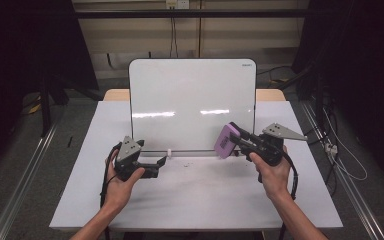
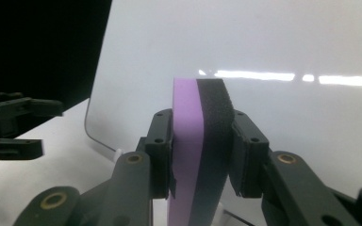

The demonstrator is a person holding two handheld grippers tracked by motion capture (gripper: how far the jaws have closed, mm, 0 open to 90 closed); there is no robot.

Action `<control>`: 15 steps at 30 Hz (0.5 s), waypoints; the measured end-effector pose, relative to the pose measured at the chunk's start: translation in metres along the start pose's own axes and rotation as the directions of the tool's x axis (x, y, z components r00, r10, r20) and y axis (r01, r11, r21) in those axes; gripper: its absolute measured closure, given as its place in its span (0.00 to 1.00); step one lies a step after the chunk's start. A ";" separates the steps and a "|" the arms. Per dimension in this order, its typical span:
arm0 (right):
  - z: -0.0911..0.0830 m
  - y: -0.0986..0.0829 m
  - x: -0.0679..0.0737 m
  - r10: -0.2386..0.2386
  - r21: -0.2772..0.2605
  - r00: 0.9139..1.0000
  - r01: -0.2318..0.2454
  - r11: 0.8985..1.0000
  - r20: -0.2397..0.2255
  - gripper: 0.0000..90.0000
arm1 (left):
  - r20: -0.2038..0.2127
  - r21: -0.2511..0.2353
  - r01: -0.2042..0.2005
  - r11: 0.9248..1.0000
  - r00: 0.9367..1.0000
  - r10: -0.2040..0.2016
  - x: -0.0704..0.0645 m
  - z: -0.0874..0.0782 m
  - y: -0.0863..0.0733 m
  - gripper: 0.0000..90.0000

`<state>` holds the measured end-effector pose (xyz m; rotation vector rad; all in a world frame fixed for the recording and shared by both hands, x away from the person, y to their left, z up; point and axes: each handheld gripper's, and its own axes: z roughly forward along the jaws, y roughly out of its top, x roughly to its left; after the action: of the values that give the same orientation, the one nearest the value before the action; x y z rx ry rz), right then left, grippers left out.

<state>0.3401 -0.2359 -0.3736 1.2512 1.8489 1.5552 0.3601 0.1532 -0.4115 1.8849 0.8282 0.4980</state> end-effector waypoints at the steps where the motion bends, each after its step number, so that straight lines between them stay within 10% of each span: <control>1: -0.001 0.001 -0.001 -0.003 0.007 1.000 0.003 1.000 0.009 0.72 | -0.006 0.005 -0.002 1.000 1.000 0.002 0.002 -0.003 -0.002 0.06; 15: 0.007 0.016 -0.015 -0.133 0.161 0.968 0.099 0.982 0.215 0.72 | -0.038 0.016 0.036 0.999 0.999 -0.035 0.014 -0.012 -0.022 0.06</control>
<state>0.3589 -0.2452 -0.3641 1.2986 1.8808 1.1802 0.3547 0.1777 -0.4266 1.8783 0.8914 0.5069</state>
